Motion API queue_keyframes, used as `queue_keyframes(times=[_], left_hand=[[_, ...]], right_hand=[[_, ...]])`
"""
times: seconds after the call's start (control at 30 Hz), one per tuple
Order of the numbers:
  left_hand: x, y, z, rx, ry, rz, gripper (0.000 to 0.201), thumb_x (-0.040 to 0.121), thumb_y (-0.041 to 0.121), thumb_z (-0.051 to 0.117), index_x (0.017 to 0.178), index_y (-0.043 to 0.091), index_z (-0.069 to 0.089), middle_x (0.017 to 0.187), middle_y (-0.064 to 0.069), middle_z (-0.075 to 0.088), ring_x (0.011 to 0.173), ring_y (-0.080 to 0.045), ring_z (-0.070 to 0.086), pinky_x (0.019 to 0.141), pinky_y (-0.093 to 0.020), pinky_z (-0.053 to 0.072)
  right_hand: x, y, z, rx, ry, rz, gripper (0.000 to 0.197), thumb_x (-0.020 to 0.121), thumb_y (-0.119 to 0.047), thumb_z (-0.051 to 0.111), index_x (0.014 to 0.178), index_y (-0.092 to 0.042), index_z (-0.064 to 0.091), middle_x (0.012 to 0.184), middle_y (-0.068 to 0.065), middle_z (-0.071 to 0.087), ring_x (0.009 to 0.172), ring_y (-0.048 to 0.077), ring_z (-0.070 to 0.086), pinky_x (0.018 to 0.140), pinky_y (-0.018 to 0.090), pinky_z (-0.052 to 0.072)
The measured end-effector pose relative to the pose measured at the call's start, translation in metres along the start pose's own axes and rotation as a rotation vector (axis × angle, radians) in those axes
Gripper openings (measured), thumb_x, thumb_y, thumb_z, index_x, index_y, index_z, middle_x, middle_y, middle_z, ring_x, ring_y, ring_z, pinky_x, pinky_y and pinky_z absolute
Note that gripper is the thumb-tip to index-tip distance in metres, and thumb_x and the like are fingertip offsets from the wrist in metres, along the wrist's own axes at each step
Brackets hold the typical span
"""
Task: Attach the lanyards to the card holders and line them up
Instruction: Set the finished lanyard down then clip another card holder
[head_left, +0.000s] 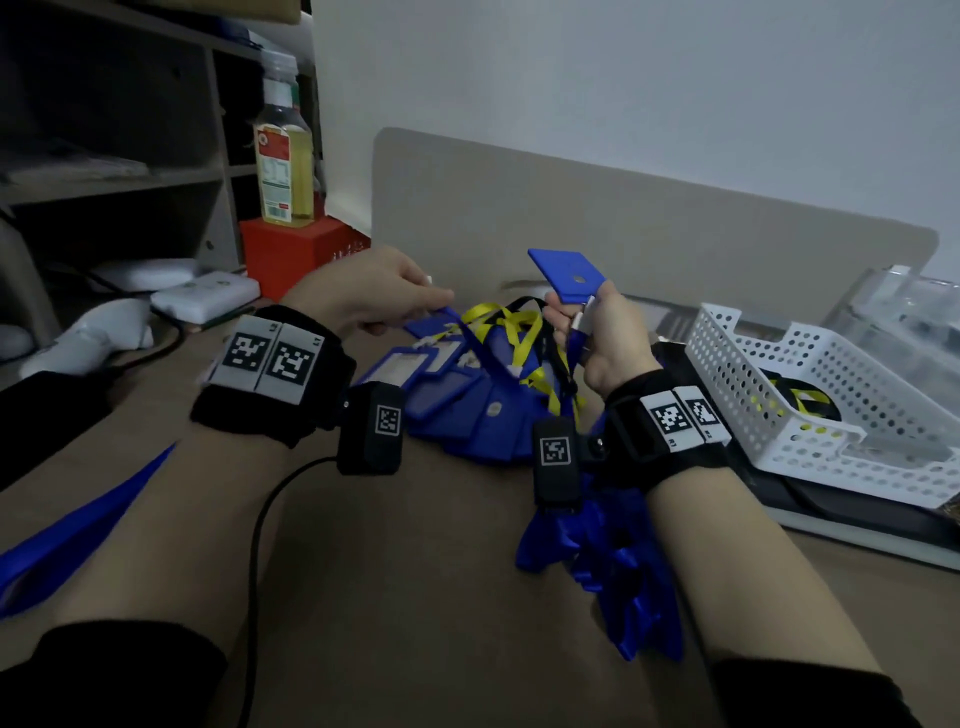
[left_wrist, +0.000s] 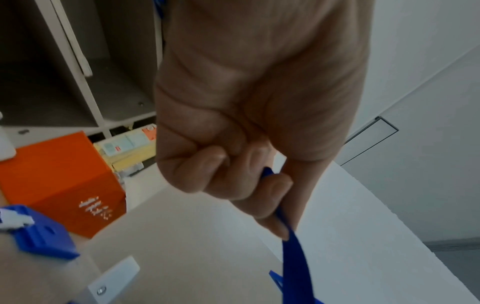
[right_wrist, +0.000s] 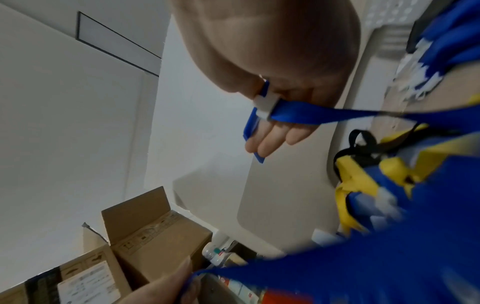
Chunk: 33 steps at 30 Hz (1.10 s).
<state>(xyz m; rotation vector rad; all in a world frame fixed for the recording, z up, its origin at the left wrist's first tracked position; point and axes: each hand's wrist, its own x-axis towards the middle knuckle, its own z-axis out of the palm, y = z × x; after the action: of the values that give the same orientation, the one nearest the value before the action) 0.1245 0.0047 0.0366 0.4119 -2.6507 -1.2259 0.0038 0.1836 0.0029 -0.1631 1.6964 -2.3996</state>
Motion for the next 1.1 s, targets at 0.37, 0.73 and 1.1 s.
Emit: queue_keyframes(times=[0.37,0.73,1.1], left_hand=[[-0.047,-0.049,-0.068,0.150,0.095,-0.162,0.026,0.091,0.031,0.063,0.077,0.011,0.071,0.059,0.004,0.065,0.051,-0.009,0.045,0.046,-0.023,0.033],[-0.041,-0.076,-0.101,-0.126,0.264,-0.140,0.055,0.097,0.055,0.038,0.108,0.010,0.067,0.105,-0.004,0.071,0.094,-0.016,0.064,0.070,-0.024,0.049],[-0.027,-0.107,-0.113,-0.461,0.280,-0.115,0.029,0.100,0.021,0.047,0.078,0.007,0.060,0.044,0.005,0.041,0.037,-0.008,0.039,0.048,-0.025,0.038]], right_hand=[[-0.017,0.005,0.130,0.135,-0.442,0.263,0.019,0.098,-0.014,0.038,0.109,-0.005,0.051,0.091,0.009,0.062,0.076,0.018,0.062,0.065,0.030,0.048],[-0.037,0.023,0.228,0.386,-0.741,0.363,0.035,0.098,-0.006,0.035,0.131,0.003,0.043,0.100,0.020,0.065,0.089,0.024,0.063,0.090,0.035,0.047],[0.040,0.060,0.251,0.113,-0.455,0.338,0.036,0.094,-0.011,0.043,0.130,-0.003,0.047,0.104,0.013,0.061,0.086,0.022,0.063,0.066,0.031,0.053]])
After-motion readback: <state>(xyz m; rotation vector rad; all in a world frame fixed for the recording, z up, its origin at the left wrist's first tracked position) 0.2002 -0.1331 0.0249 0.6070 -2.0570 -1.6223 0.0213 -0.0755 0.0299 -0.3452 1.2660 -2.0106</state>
